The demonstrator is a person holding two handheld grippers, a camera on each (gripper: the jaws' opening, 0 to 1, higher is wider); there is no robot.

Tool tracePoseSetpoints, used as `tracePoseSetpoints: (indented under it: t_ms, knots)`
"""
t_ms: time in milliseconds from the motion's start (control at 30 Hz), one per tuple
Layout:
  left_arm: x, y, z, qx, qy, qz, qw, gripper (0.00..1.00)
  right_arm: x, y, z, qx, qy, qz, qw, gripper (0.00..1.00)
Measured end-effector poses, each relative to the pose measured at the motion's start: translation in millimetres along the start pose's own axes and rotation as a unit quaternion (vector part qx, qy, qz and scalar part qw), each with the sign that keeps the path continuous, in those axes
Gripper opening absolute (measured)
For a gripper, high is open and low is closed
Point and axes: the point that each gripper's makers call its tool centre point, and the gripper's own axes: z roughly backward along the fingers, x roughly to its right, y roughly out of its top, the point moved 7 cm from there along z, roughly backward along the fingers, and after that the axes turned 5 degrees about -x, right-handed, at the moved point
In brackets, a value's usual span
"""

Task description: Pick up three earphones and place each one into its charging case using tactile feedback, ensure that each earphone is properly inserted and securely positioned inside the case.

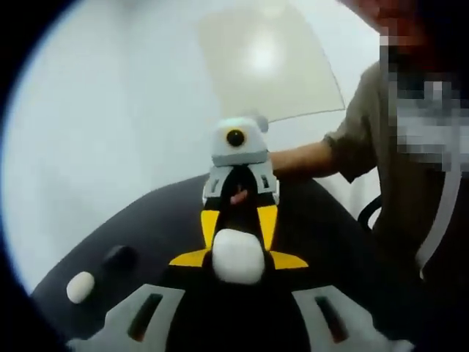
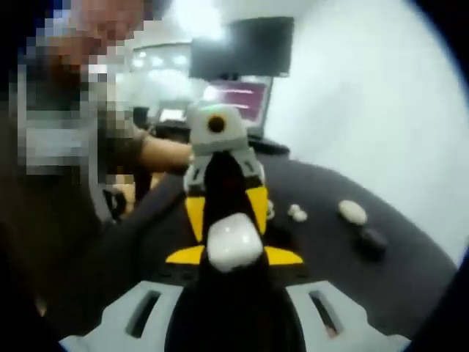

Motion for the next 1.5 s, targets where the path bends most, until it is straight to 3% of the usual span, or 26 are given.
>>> tracePoseSetpoints:
  t_ms: [200,267,433,567,767,867,933,1000,1067,1100,1167,1200,1267,1333,1400,1433,1500]
  knots:
    - [-1.7,-3.9,1.5,-0.014,0.005,0.005,0.9999,0.28,2.4,-3.1,-1.4,-0.004,0.015,-0.097,0.9952,0.30]
    - [-2.6,-3.9,1.3,-0.015,0.002,0.011,0.9998,0.27,1.4,-2.4,-1.8,-0.005,0.014,-0.091,0.9958,0.31]
    - [-3.5,-4.1,0.8,-0.019,-0.002,0.021,0.9996,0.27,-0.4,3.1,7.7,0.005,-0.015,0.007,0.9999,0.32]
    - [-3.9,-4.8,0.0,-0.017,-0.001,0.024,0.9996,0.28,3.6,6.7,11.8,0.037,-0.008,-0.036,0.9986,0.33]
    - [-5.7,-4.8,1.6,-0.014,0.007,0.017,0.9997,0.28,-1.5,4.1,5.7,0.025,-0.002,-0.021,0.9995,0.37]
    - [-10.3,4.3,10.2,0.022,0.011,0.038,0.9990,0.33,-3.3,3.5,4.6,0.025,0.000,-0.022,0.9994,0.38]
    - [-23.8,15.1,28.1,0.070,0.047,0.053,0.9950,0.35,-1.8,3.6,5.3,0.027,-0.001,-0.030,0.9992,0.38]
    - [-39.5,25.7,49.7,0.130,0.092,0.087,0.9834,0.34,1.2,4.2,7.5,0.035,-0.007,-0.036,0.9987,0.38]
    - [-58.3,29.2,71.9,0.179,0.144,0.131,0.9644,0.28,5.5,6.3,8.9,0.050,-0.020,-0.055,0.9970,0.38]
    - [-68.6,24.2,81.6,0.180,0.178,0.152,0.9553,0.24,7.6,9.3,9.5,0.069,-0.025,-0.092,0.9931,0.38]
    - [-82.1,17.3,95.9,0.185,0.220,0.184,0.9400,0.18,9.6,14.8,13.1,0.095,0.002,-0.147,0.9847,0.40]
    - [-86.5,15.9,101.6,0.197,0.234,0.186,0.9336,0.18,11.7,17.0,15.3,0.104,0.001,-0.145,0.9839,0.39]
    - [-91.5,9.9,108.7,0.196,0.258,0.205,0.9236,0.17,17.0,18.1,18.3,0.097,-0.035,-0.108,0.9888,0.36]
    - [-98.0,2.0,114.9,0.184,0.293,0.225,0.9110,0.07,17.7,16.8,15.2,0.072,-0.058,-0.098,0.9909,0.34]
    - [-103.0,-2.9,120.8,0.167,0.330,0.218,0.9030,0.00,12.9,14.3,8.4,0.049,-0.045,-0.107,0.9920,0.34]
    - [-103.4,-1.6,121.8,0.174,0.335,0.211,0.9018,0.00,11.7,14.2,5.7,0.047,-0.043,-0.109,0.9920,0.34]
    - [-105.9,0.9,127.0,0.202,0.356,0.203,0.8894,0.07,8.3,13.0,-1.3,0.037,-0.040,-0.107,0.9927,0.35]
